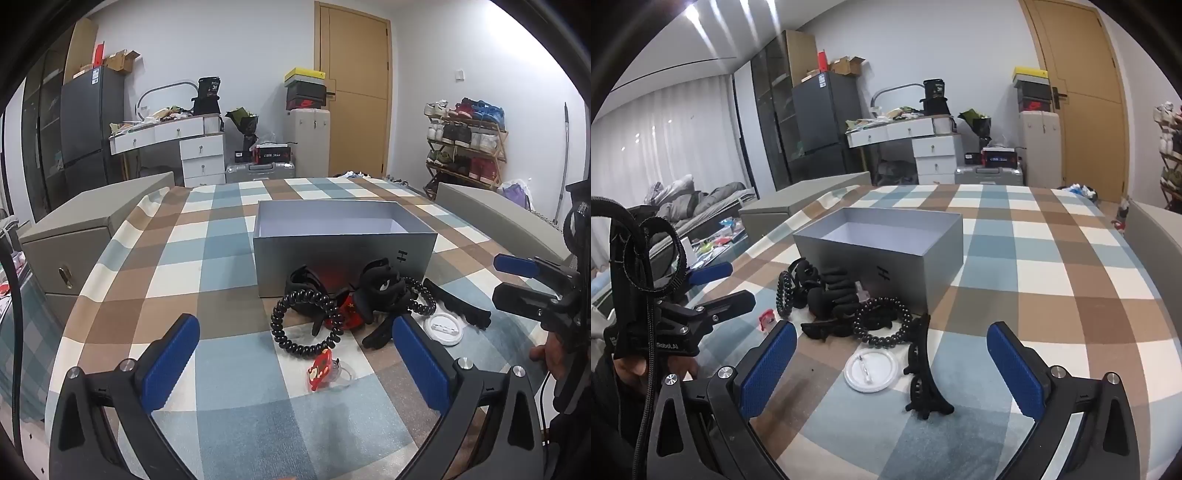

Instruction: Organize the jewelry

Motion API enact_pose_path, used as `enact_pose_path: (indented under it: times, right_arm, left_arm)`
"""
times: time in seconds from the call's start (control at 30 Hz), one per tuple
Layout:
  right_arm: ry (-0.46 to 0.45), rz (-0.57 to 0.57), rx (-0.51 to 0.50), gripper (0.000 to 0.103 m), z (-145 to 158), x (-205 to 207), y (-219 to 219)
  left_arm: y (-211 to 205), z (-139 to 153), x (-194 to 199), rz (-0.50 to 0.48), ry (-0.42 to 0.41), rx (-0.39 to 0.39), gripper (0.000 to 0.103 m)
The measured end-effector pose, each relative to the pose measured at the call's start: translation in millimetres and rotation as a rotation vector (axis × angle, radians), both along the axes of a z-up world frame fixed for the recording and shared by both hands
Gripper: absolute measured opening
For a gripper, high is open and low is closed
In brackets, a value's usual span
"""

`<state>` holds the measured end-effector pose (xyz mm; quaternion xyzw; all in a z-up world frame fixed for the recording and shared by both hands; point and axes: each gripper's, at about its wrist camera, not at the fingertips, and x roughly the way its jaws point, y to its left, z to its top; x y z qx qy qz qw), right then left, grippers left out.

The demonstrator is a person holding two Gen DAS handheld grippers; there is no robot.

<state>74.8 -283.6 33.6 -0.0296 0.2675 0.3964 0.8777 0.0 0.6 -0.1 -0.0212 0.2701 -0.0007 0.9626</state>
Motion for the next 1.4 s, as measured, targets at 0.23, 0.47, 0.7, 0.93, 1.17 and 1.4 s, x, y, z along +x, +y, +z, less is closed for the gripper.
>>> enact_pose_path:
  times: [0.23, 0.47, 0.7, 0.93, 1.17, 1.4]
  right_arm:
    - [0.013, 0.001, -0.004, 0.103, -1.3, 2.6, 0.0]
    - [0.018, -0.003, -0.006, 0.103, -1.0, 4.0, -1.1]
    - [0.018, -0.006, -0.008, 0.103, -1.6, 2.4, -0.6]
    - [0.019, -0.004, -0.008, 0.103, -1.4, 2.7, -0.6]
    - [0.02, -0.006, -0.007, 0.103, -1.4, 2.9, -0.6]
    - [0.021, -0.005, -0.007, 0.103, -1.4, 3.1, -0.5]
  left_arm:
    - [4.0, 0.5, 0.6, -0.005, 0.0, 0.007, 0.102]
    - [-0.2, 0.1, 0.1, 0.001, -0.001, 0.017, 0.102]
    - [-0.3, 0.1, 0.2, 0.0, 0.0, 0.017, 0.102]
    - [0.0, -0.1, 0.5, 0.0, -0.002, 0.014, 0.102]
    - [-5.2, 0.5, -1.1, -0.004, -0.012, 0.028, 0.102]
    - [-9.1, 6.5, -5.9, -0.025, -0.038, 0.053, 0.102]
